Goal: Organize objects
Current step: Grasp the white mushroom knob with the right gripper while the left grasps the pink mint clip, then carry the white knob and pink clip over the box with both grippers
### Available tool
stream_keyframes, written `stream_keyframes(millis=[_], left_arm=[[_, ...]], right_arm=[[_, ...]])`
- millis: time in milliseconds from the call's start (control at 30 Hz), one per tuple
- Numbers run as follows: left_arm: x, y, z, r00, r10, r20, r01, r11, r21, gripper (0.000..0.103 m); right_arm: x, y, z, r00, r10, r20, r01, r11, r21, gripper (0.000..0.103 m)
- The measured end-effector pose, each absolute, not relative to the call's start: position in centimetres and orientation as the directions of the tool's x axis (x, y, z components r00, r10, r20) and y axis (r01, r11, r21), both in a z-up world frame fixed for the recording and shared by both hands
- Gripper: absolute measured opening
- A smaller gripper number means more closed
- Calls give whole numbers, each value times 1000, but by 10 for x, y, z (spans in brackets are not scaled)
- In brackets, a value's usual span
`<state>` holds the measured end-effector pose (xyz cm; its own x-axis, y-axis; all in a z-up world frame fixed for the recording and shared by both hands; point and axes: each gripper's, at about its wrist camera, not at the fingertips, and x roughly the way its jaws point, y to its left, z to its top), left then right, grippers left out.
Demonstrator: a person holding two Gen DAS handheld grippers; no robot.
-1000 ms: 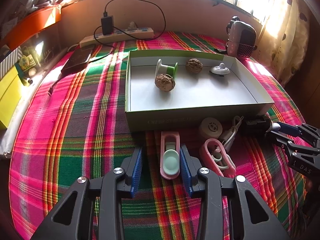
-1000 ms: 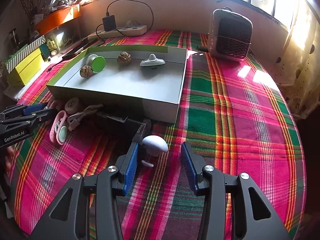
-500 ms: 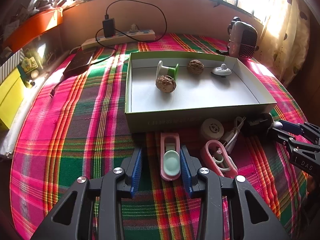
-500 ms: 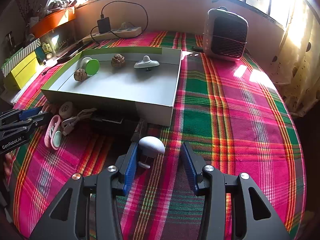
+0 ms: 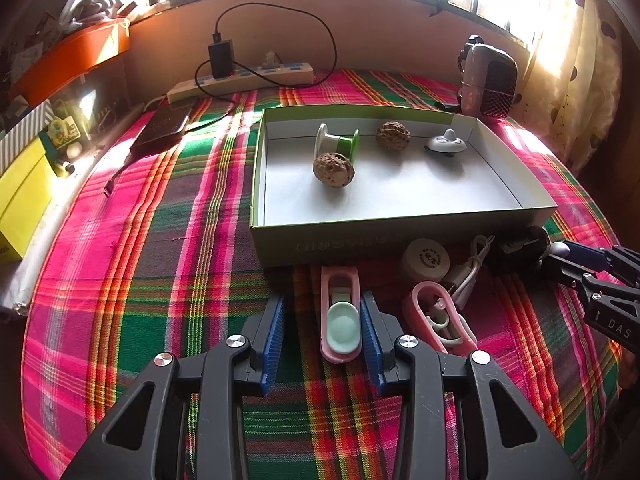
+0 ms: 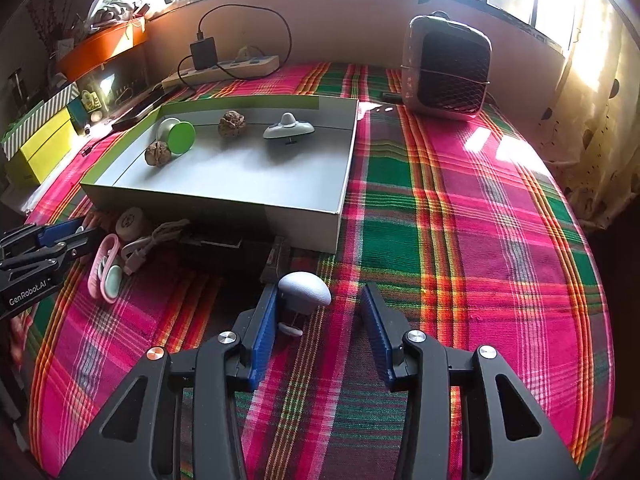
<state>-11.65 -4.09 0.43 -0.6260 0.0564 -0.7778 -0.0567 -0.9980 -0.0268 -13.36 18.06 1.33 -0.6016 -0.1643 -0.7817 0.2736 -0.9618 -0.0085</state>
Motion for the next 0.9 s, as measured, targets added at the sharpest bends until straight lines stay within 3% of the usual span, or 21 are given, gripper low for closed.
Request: stream_keyframes(millis=[300,900], left_arm=[[-116,-41,4,-632,34,-774,-42,-999,-10,27],[-115,-44,4,-635,26,-772,-27,-1000,-11,16]], right_arm=[[-134,186,14,-604,-173,-778,261,-965,12,26],[-134,185,14,-606,-166,-778,261,-965,2,26]])
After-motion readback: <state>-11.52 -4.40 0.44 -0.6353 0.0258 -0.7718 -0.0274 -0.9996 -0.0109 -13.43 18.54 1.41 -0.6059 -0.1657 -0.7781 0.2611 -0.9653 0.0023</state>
